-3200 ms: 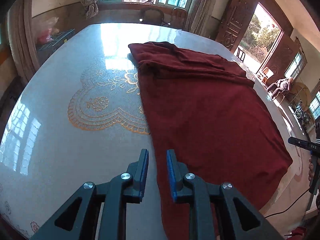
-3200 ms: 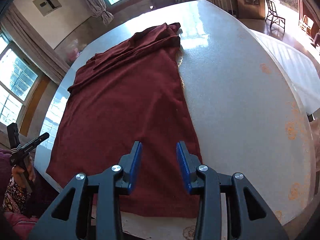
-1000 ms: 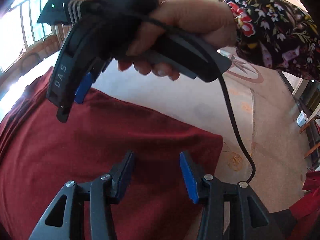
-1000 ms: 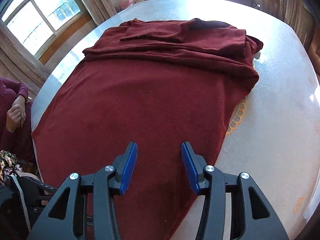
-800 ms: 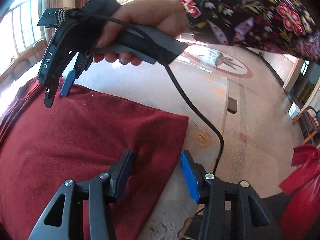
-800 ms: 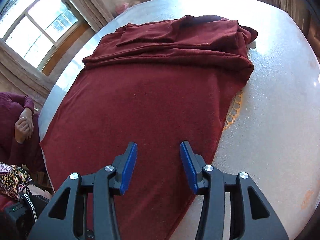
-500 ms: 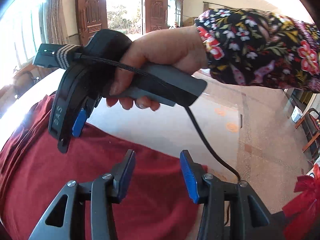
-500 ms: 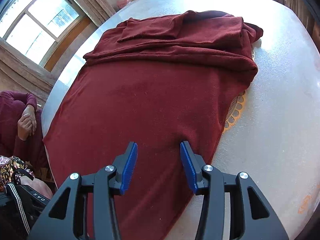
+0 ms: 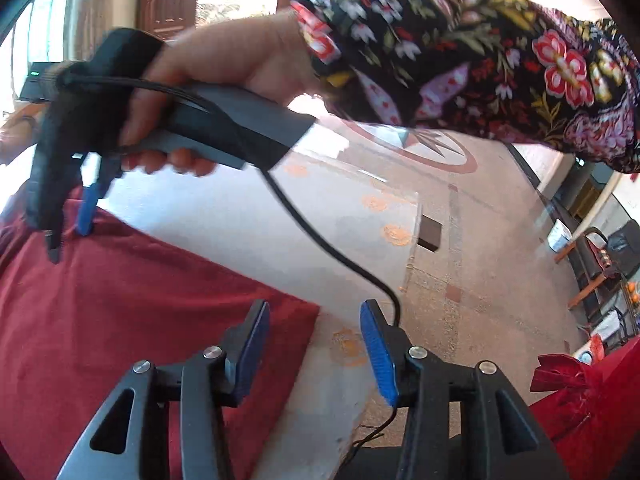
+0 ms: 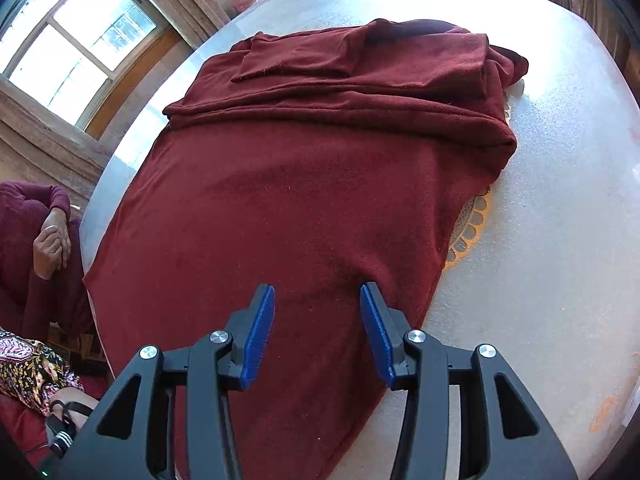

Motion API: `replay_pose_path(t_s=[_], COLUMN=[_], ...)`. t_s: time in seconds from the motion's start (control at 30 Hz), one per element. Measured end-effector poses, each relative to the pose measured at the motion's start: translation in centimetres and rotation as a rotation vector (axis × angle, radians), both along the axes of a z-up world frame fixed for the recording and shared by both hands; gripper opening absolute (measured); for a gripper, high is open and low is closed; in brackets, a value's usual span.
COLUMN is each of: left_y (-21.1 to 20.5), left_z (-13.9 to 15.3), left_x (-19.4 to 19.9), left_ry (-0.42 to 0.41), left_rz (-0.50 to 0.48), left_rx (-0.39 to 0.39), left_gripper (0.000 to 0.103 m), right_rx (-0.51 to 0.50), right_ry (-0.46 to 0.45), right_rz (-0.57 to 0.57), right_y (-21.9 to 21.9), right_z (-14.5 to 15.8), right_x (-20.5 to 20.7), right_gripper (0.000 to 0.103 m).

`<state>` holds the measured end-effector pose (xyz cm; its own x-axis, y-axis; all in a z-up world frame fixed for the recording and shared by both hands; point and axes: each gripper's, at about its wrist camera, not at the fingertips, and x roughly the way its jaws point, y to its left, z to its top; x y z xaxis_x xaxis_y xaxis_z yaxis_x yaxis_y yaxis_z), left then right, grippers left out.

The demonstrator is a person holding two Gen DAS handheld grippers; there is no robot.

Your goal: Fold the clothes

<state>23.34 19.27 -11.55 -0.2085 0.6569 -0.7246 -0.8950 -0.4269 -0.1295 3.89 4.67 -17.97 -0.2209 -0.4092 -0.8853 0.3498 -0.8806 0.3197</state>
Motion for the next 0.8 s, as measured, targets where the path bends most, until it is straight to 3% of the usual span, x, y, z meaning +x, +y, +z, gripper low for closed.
replay_pose_path(t_s=[0.07,0.17,0.27,0.37,0.47,0.57,0.63,0.7,0.8], left_y=[-4.3,-11.9,-20.4,-26.9,-29.5,-30.3,-29.4,-28.7,-28.9], left_z=[1.4,1.9,1.4,1.1,0.8,0.1,-0.3,-1.5,-1.9], left_x=[-1.2,-5.6,-12.7,-19.8,-23.7,-26.2,-26.6,-26.5,-26.9], left_ry=[0.044,0.117,0.149,0.083,0.021,-0.065,-0.113,-0.147,-0.137], left_rz=[0.153,0.416,0.674,0.822,0.771,0.628,0.562,0.542,0.507], left_rx=[0.01,-0.037,-0.172,-0.203,-0.155,-0.122,-0.139,-0.194,-0.176], left_gripper=[0.048,0.048,0.048,0.047,0.047,0.047,0.048,0.047,0.048], right_rx=[0.081,-0.011,-0.008,0.022,-0.042,-0.25,-0.389,-0.513,-0.587], right_ry=[0.058,0.143,0.196,0.201,0.156,0.06,-0.005,-0.071,-0.104], right_rz=[-0.018,-0.042,-0.081,-0.046,0.026,0.074,0.107,0.068,-0.029], right_y=[-1.1,-2.9,-5.8,-9.9,-14.1,-18.2,-20.9,-22.6,-24.3], right_z=[0.8,3.1,4.6,4.3,3.3,1.9,0.9,-0.3,-2.1], right_x=[0.5,1.4,1.8,1.8,1.6,1.0,0.6,-0.3,-1.9], right_gripper=[0.05,0.05,0.051,0.054,0.055,0.055,0.055,0.055,0.055])
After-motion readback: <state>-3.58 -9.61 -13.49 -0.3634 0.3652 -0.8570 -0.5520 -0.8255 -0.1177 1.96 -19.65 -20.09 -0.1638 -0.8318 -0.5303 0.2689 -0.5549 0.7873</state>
